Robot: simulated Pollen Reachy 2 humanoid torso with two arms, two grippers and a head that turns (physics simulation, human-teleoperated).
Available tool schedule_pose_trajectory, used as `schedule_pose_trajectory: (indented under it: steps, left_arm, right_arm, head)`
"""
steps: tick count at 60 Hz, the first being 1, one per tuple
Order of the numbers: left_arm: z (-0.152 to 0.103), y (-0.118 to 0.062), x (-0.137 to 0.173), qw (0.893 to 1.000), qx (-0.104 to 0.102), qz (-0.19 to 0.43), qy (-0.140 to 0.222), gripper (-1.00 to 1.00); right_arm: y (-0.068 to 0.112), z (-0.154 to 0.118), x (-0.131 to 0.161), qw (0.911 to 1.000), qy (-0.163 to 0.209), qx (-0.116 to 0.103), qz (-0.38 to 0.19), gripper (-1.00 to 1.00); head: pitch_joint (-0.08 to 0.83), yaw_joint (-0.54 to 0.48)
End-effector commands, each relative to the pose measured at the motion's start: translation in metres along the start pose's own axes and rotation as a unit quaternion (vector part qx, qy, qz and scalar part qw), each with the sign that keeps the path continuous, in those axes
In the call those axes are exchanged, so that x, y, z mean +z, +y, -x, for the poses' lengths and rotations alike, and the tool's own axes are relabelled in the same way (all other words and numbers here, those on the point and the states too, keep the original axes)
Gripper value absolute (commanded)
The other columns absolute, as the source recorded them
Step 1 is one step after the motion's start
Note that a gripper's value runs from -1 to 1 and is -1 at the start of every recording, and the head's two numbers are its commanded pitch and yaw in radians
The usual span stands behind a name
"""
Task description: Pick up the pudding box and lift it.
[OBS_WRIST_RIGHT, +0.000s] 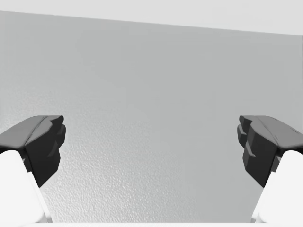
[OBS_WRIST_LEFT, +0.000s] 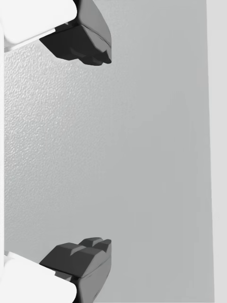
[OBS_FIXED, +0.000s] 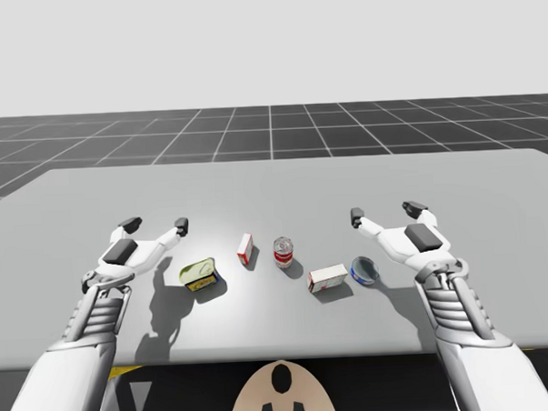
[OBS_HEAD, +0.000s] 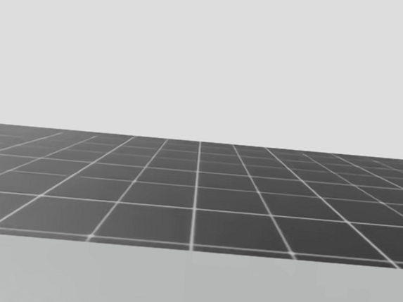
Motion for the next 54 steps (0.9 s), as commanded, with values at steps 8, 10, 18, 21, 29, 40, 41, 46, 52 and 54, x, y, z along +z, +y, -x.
schedule_pose_trajectory:
  steps: [8, 10, 18, 21, 29, 40, 41, 46, 52, 54]
  left_arm:
    - [0.0004, -0.0008, 0.0000, 1.000, -0.004, -0.005, -0.001, -1.00]
    - [0.0004, -0.0007, 0.0000, 1.000, -0.004, -0.005, -0.001, -1.00]
    - [0.0006, -0.0005, -0.0002, 1.000, -0.005, -0.007, -0.002, -1.00]
    - [0.0007, -0.0004, -0.0003, 1.000, -0.005, -0.007, -0.002, -1.00]
    - [0.0009, -0.0006, -0.0005, 1.000, -0.007, -0.008, -0.001, -1.00]
    - [0.0011, -0.0004, -0.0011, 1.000, -0.008, -0.008, -0.002, -1.00]
    - [0.0011, -0.0002, -0.0012, 1.000, -0.008, -0.008, -0.002, -1.00]
    - [0.0011, 0.0003, -0.0014, 1.000, -0.007, -0.009, -0.002, -1.00]
    - [0.0013, 0.0006, -0.0020, 1.000, -0.008, -0.010, -0.001, -1.00]
    - [0.0013, 0.0007, -0.0022, 1.000, -0.008, -0.010, -0.001, -1.00]
  right_arm:
    - [0.0009, -0.0004, 0.0002, 0.9999, -0.003, -0.002, -0.010, -1.00]
    - [0.0007, -0.0004, 0.0001, 0.9999, -0.004, -0.002, -0.010, -1.00]
    - [0.0013, -0.0005, 0.0003, 1.0000, -0.007, -0.003, -0.006, -1.00]
    - [0.0010, -0.0005, 0.0003, 0.9999, -0.007, -0.004, -0.008, -1.00]
    - [0.0007, -0.0006, 0.0002, 0.9999, -0.006, -0.006, -0.008, -1.00]
    - [0.0001, 0.0000, -0.0012, 0.9999, -0.004, -0.007, -0.009, -1.00]
    - [-0.0002, 0.0000, -0.0014, 0.9999, -0.003, -0.008, -0.009, -1.00]
    - [-0.0005, -0.0001, -0.0017, 0.9999, -0.003, -0.008, -0.009, -1.00]
    - [-0.0012, -0.0005, -0.0019, 0.9999, -0.004, -0.009, -0.009, -1.00]
    - [-0.0013, -0.0007, -0.0019, 0.9999, -0.004, -0.009, -0.008, -1.00]
  head:
    - [0.017, 0.00]
    - [0.026, 0.00]
    - [0.089, 0.01]
    - [0.117, 0.01]
    - [0.215, 0.02]
    - [0.376, 0.01]
    - [0.403, 0.01]
    - [0.451, 0.00]
    - [0.522, -0.01]
    - [0.538, -0.01]
